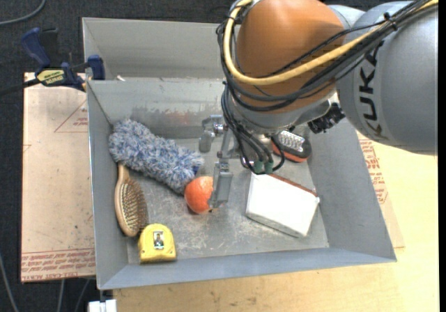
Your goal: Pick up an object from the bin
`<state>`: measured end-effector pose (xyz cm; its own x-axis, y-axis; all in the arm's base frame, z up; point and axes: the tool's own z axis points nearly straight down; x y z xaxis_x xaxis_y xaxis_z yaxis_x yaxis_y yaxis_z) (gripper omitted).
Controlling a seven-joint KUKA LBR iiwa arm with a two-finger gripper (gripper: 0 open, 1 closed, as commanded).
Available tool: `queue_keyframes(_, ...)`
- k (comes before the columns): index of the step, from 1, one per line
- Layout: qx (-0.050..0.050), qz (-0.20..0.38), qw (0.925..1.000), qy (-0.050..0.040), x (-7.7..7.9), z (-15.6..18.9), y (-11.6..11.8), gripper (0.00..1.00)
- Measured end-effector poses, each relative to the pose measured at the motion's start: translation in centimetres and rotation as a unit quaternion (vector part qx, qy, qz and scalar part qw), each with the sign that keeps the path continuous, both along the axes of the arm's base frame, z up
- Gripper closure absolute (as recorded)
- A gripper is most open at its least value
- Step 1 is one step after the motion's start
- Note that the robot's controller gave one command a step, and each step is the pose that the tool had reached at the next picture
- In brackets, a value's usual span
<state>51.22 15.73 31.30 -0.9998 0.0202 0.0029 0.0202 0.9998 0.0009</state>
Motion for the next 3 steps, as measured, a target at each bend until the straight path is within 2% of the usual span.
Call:
queue_keyframes(1, 0.001, 0.014, 0.9999, -0.0047, 0.3, -5.0, -0.9, 0.00)
queue_keyframes(2, 0.000, 0.008, 1.0000, -0.0015, 0.0, -9.6, 0.1, 0.00)
queue_keyframes(3, 0.002, 0.049, 0.9988, -0.0047, 2.0, -13.2, -1.9, 0.00)
